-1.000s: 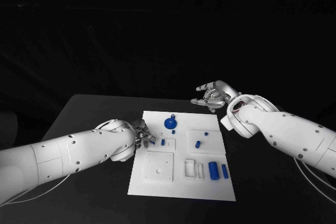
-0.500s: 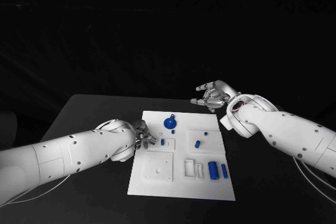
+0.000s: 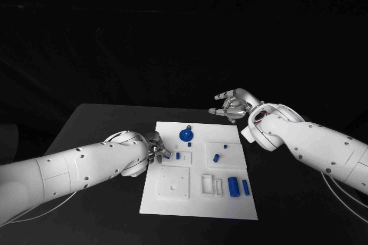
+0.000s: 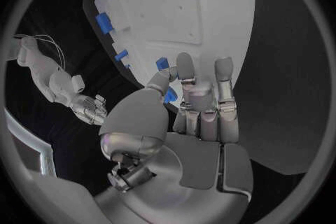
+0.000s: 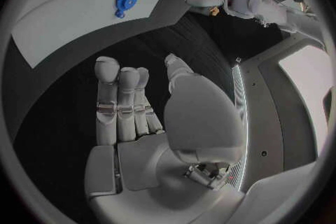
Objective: Assemble the parts on the task board
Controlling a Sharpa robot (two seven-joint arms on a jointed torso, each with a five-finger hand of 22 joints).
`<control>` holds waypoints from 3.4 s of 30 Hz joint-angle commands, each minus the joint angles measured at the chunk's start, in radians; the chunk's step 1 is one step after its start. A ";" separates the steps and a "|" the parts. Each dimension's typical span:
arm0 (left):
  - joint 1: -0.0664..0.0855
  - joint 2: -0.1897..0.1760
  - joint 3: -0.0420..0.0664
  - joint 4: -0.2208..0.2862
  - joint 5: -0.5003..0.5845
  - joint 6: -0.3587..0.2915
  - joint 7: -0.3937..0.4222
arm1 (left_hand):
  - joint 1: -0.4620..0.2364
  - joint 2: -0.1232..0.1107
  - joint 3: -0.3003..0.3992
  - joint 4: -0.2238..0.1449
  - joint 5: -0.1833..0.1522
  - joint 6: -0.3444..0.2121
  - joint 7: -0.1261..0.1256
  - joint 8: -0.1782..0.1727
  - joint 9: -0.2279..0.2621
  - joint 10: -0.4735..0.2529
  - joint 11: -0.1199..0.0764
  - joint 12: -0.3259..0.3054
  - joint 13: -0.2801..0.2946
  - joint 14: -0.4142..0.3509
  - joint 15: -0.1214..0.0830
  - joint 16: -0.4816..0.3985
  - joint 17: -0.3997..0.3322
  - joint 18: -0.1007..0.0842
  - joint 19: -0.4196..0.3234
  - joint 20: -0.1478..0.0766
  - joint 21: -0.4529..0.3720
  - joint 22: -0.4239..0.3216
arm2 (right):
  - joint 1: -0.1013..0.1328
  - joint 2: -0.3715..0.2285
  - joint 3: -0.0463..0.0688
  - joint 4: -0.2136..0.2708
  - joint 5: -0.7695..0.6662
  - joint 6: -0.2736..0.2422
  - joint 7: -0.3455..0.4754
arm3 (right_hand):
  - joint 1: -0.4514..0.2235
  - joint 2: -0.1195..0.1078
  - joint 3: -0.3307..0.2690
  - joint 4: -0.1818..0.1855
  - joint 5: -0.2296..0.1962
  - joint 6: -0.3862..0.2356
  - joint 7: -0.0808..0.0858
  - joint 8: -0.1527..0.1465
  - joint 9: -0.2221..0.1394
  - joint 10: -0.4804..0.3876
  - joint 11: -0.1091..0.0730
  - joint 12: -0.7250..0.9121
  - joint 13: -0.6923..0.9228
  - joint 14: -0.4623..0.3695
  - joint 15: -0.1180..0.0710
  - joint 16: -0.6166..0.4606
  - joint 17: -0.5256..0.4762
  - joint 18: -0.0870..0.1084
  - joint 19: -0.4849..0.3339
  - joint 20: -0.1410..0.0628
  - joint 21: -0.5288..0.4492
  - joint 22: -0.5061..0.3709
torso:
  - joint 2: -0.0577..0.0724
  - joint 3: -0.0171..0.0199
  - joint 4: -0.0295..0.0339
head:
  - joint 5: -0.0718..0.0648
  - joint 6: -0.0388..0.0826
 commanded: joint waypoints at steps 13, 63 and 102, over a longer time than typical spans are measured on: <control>-0.004 0.035 -0.002 -0.025 -0.038 0.076 -0.038 | -0.004 -0.004 0.001 -0.007 0.019 0.129 -0.113 0.022 0.019 0.050 -0.010 0.020 0.000 0.010 -0.002 0.014 0.041 0.008 0.007 0.006 0.005 0.016 | -0.001 -0.002 0.001 0.000 -0.002 0.005 0.010 | -0.008 0.003 0.002 -0.001 0.007 0.004 0.001 0.000 0.001 0.004 -0.001 0.003 -0.001 0.003 -0.003 -0.002 -0.001 0.016 0.014 0.000 -0.003 0.055 | 0.001 0.0000 -0.0011 | 0.000 -0.002; -0.008 0.043 -0.002 -0.035 -0.041 0.069 -0.046 | -0.035 -0.073 -0.106 0.139 -0.093 0.156 -0.134 0.027 0.074 0.051 -0.016 0.057 -0.021 0.024 -0.005 0.014 0.095 0.008 0.015 0.009 0.004 0.013 | -0.001 -0.005 0.001 -0.001 0.000 0.005 0.010 | -0.009 0.003 0.002 -0.003 0.007 0.003 0.001 0.000 0.001 0.004 -0.001 0.003 -0.001 0.002 -0.003 -0.003 -0.001 0.016 0.015 0.000 -0.005 0.055 | 0.001 -0.0006 -0.0001 | -0.004 -0.004; -0.005 -0.034 0.008 0.041 -0.034 0.108 -0.049 | 0.053 -0.215 -0.180 0.320 -0.229 0.066 -0.099 0.039 -0.047 0.043 0.003 -0.033 -0.023 -0.045 0.000 -0.050 -0.069 -0.015 -0.004 0.001 -0.044 0.015 | -0.008 -0.012 0.001 0.000 0.000 0.001 0.010 | -0.006 0.000 -0.001 0.000 0.007 -0.003 0.001 0.000 0.001 0.004 0.000 0.002 -0.002 0.002 -0.003 -0.004 -0.002 0.016 0.014 0.000 -0.010 0.054 | 0.000 -0.0024 -0.0002 | -0.013 -0.004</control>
